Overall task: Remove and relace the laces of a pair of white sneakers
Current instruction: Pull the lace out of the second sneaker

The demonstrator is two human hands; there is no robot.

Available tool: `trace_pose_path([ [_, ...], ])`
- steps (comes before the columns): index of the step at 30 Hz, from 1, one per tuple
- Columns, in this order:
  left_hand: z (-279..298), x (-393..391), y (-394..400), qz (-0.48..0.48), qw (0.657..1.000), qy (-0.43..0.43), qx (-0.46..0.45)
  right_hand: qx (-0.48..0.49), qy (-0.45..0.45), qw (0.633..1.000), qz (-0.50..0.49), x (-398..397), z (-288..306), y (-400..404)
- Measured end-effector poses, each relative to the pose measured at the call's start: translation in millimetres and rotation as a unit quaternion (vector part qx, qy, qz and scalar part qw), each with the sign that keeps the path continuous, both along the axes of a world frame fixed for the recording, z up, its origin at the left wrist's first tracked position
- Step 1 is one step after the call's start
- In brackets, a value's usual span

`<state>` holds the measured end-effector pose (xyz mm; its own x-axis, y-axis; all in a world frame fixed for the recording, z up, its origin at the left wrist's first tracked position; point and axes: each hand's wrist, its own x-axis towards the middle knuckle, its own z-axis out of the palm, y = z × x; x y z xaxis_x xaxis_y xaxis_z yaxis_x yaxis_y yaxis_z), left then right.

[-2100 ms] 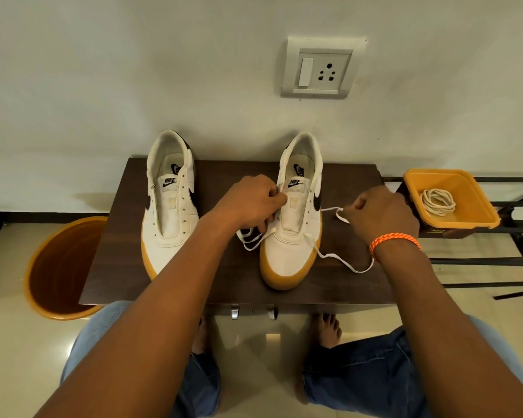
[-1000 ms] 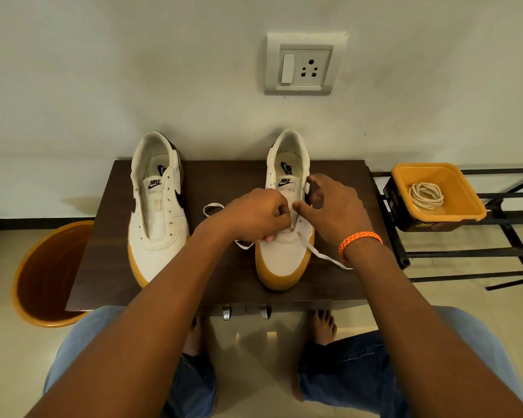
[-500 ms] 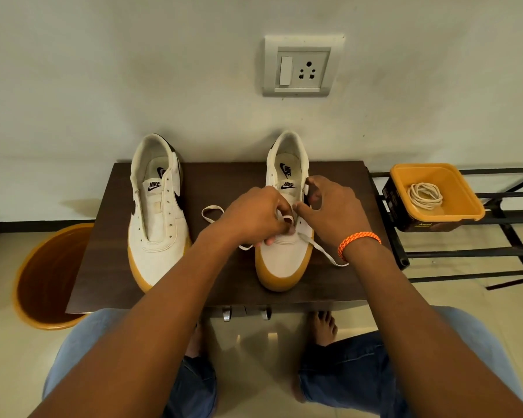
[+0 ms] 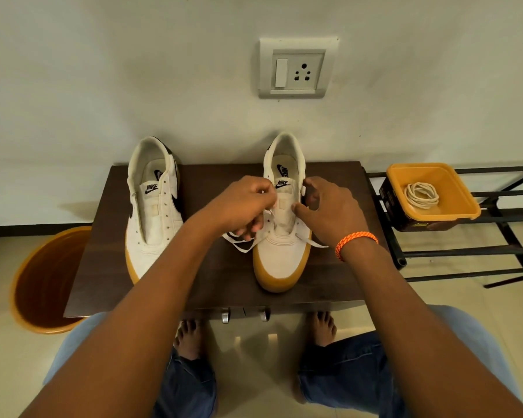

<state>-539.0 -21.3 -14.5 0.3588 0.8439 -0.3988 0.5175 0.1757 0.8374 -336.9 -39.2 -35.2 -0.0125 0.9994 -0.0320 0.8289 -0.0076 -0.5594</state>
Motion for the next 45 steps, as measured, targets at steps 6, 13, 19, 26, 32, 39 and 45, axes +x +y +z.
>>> trace_pose_path([
  [6, -14.0, 16.4, -6.8, -0.084, 0.990, 0.093, 0.068, 0.002, -0.002, 1.000, 0.002, -1.3, 1.2, -1.0],
  [13, -20.3, 25.3, -6.2, -0.095, 0.978, 0.155, 0.100, 0.001, 0.001, 1.000, -0.002, -0.1, 1.9, -1.4],
  [19, 1.3, 2.5, -2.8, -0.055, 0.997, 0.052, 0.025, -0.002, 0.000, 1.000, -0.008, 0.7, 2.5, -1.1],
  [26, 0.0, 9.1, -5.3, -0.053, 0.995, 0.061, 0.061, 0.009, -0.006, 1.000, -0.004, -2.0, 1.8, -1.7],
  [32, -16.5, 27.2, -11.5, -0.103, 0.979, 0.152, 0.092, 0.002, 0.000, 1.000, -0.004, -1.4, 2.3, -2.0],
  [39, -8.9, 20.0, -6.2, -0.072, 0.988, 0.116, 0.078, -0.005, 0.003, 1.000, -0.005, 0.2, 4.0, -1.7],
  [45, -2.6, 5.2, 0.3, 0.003, 0.997, 0.048, 0.054, -0.004, 0.007, 1.000, -0.010, -0.2, 4.0, -2.3],
])
